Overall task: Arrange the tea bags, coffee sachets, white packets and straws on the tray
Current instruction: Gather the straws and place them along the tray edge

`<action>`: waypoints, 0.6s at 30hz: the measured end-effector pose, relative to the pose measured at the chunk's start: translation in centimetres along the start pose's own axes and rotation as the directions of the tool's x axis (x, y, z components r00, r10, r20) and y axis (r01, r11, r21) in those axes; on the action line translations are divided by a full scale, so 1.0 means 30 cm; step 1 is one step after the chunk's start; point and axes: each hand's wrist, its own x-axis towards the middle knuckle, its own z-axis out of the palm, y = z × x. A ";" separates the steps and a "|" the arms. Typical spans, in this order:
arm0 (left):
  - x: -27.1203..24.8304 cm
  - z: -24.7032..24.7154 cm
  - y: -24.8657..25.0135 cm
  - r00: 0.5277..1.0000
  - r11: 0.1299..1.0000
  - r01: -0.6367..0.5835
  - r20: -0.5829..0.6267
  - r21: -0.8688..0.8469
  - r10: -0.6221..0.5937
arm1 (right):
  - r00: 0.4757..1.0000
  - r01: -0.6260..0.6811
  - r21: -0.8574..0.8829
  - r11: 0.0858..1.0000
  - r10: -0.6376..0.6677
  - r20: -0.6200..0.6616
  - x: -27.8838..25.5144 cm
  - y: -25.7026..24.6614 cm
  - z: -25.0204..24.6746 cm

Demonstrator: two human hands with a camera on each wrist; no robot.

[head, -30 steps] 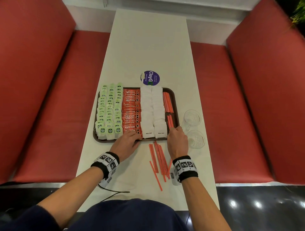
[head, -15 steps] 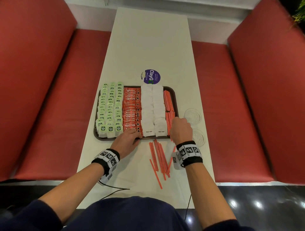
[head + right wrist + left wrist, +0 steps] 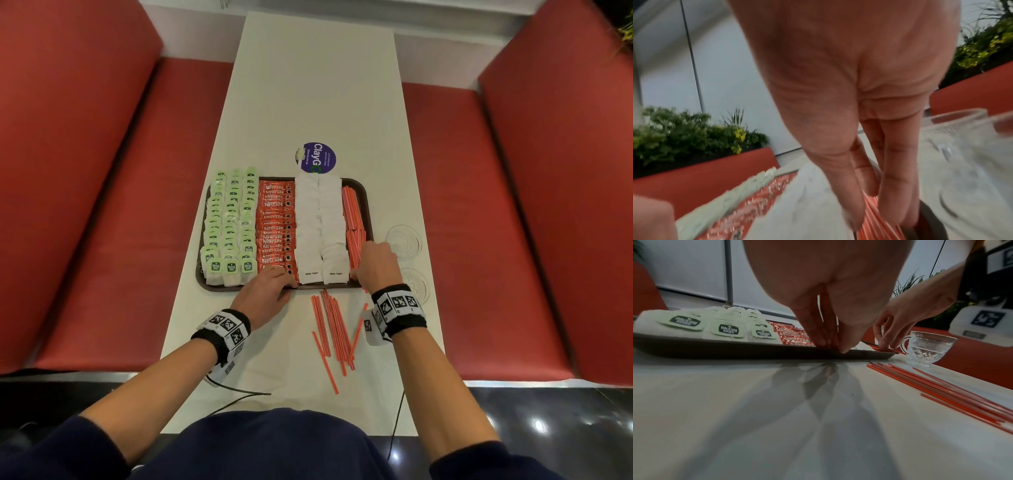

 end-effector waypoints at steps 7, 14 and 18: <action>0.001 -0.005 -0.001 1.000 1.000 -0.005 0.007 -0.005 0.005 | 0.988 0.149 -0.104 0.983 -0.144 0.053 -0.124 0.027 -0.001; 0.004 -0.011 0.000 1.000 1.000 -0.012 0.021 0.003 0.012 | 0.985 0.172 -0.074 0.982 -0.169 0.041 -0.202 0.017 0.058; 0.007 -0.017 0.003 0.999 1.000 -0.020 0.032 0.006 0.020 | 0.988 0.153 -0.065 0.986 -0.152 0.017 -0.195 0.014 0.041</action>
